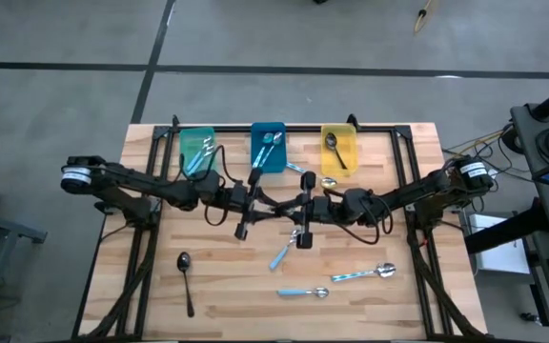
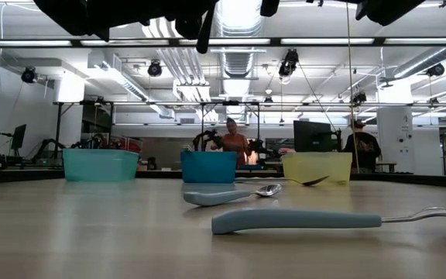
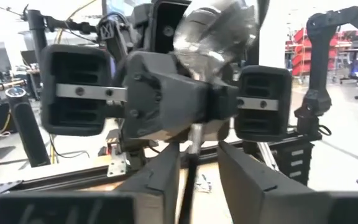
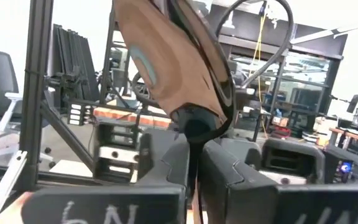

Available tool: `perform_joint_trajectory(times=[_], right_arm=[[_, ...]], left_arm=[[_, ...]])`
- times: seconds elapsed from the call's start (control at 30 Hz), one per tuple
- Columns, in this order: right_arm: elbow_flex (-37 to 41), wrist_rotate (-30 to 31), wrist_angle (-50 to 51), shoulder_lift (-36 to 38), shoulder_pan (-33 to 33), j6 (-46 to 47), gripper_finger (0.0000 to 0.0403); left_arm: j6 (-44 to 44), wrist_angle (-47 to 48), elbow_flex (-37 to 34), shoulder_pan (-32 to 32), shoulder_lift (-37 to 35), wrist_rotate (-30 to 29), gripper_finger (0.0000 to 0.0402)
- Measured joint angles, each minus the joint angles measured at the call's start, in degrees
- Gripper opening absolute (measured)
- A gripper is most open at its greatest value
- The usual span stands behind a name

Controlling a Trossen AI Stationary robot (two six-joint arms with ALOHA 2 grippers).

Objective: Sort silverware by color (type)
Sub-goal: Put the black spoon into the yellow bin

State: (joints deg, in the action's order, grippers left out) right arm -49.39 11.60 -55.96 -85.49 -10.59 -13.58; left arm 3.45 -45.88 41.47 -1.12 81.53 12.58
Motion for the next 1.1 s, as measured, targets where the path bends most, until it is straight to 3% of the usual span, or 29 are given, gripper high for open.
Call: perform_joint_trajectory(times=[0.13, 0.37, 0.47, 0.6, 0.8, 0.97, 1.1], right_arm=[[0.0, 0.4, 0.1, 0.2, 0.0, 0.0, 0.0011], [0.0, 1.3, 3.6, 3.0, 0.1, -0.5, 0.0012], [0.0, 4.9, 8.7, 5.9, 0.5, -0.5, 0.0012], [0.0, 8.0, 17.6, 11.1, 2.3, 3.5, 0.0012], [0.0, 7.0, 31.6, 18.0, 11.1, 17.9, 0.0012], [-2.5, -0.2, 46.2, 19.5, 21.5, 28.1, 0.0012], [-9.8, -4.6, 61.4, 16.7, 28.8, 29.2, 0.0012]], left_arm=[[0.4, 1.6, 0.0, 0.2, -1.2, 0.1, 0.0137], [2.1, 15.4, 0.0, 1.6, -7.6, -0.3, 0.0195], [2.2, 22.6, 0.0, 2.4, -11.5, -3.5, 0.0206], [4.6, 32.1, 0.0, 2.7, -16.8, -12.1, 0.0209], [6.1, 39.1, 0.0, 2.8, -21.6, -23.9, 0.0208], [8.6, 39.4, 0.0, 2.7, -22.5, -24.2, 0.0208], [10.5, 39.7, 0.0, 2.7, -22.5, -24.2, 0.0208]])
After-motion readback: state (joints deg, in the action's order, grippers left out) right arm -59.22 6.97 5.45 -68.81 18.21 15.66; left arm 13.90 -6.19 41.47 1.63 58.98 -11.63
